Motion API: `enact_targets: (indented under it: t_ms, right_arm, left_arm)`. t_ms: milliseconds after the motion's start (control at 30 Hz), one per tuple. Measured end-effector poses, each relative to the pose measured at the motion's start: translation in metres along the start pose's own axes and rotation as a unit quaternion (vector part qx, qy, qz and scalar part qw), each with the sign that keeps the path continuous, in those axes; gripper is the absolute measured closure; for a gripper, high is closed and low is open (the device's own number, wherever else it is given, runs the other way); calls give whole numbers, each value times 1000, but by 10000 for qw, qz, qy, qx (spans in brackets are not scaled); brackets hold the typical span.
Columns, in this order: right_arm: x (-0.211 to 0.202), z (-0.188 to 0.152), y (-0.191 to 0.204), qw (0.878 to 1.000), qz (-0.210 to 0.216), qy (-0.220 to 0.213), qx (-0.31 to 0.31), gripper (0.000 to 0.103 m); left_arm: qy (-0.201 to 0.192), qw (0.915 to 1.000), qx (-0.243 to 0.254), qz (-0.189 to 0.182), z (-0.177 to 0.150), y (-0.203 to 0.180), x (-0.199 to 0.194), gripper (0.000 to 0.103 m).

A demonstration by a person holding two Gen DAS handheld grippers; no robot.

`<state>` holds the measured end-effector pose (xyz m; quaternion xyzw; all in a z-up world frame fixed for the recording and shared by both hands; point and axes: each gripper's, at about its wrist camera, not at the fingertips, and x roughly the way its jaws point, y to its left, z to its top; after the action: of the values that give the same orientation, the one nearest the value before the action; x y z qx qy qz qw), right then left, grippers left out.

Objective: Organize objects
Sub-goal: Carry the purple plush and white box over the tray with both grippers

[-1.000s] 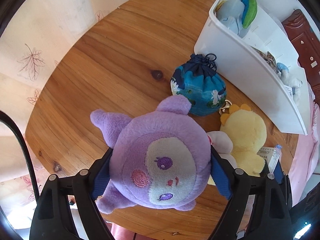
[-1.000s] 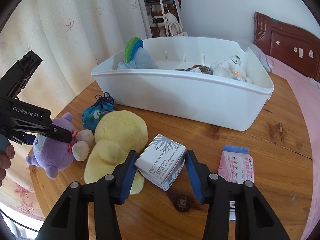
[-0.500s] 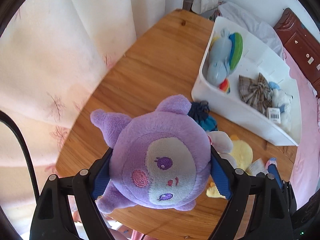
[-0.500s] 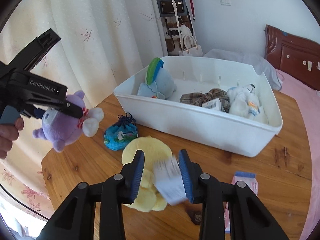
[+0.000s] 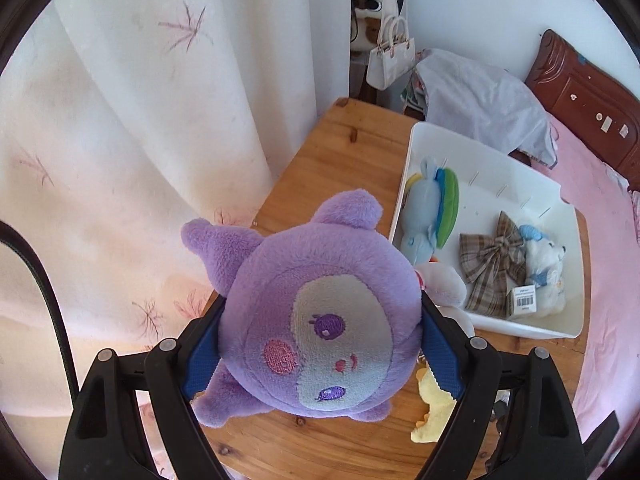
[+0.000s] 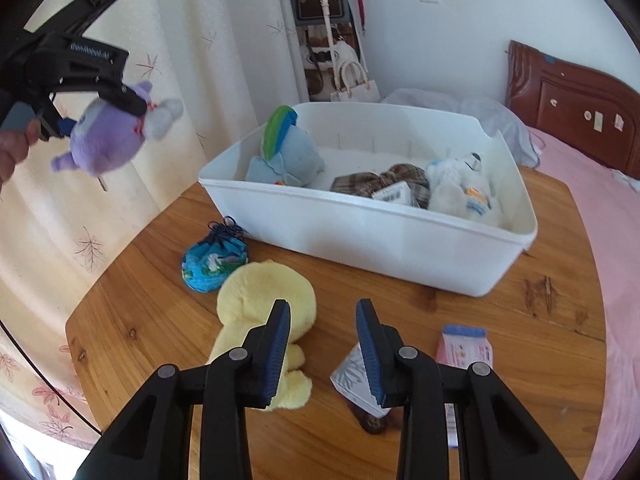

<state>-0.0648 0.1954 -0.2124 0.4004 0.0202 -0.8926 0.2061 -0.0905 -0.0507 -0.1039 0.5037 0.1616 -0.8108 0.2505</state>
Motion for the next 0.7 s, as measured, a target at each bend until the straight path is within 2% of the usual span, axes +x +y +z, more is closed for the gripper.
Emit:
enact_targets:
  t_ms: [233, 400, 433, 500, 567, 700]
  right_arm:
    - [-1, -13, -4, 9994, -290, 174, 74, 68]
    - [0, -16, -6, 9986, -445, 191, 194, 67]
    - [1, -17, -7, 9984, -491, 212, 202, 66]
    - [2, -19, -9, 9979, -541, 271, 226, 50]
    - [2, -21, -11, 9975, -565, 306, 300, 44]
    - [5, -24, -17, 9964, -609, 360, 471, 44]
  left_arm:
    - [-360, 9991, 166, -145, 23, -5, -18, 15]
    - [-448, 9981, 267, -325, 32, -12, -23, 15]
    - [-442, 9981, 283, -337, 33, -13, -24, 15]
    - [-391, 9981, 313, -356, 34, -16, -24, 15]
    - [-349, 9980, 341, -407, 35, -17, -24, 15]
    - [-337, 9976, 446, -408, 37, -21, -25, 15]
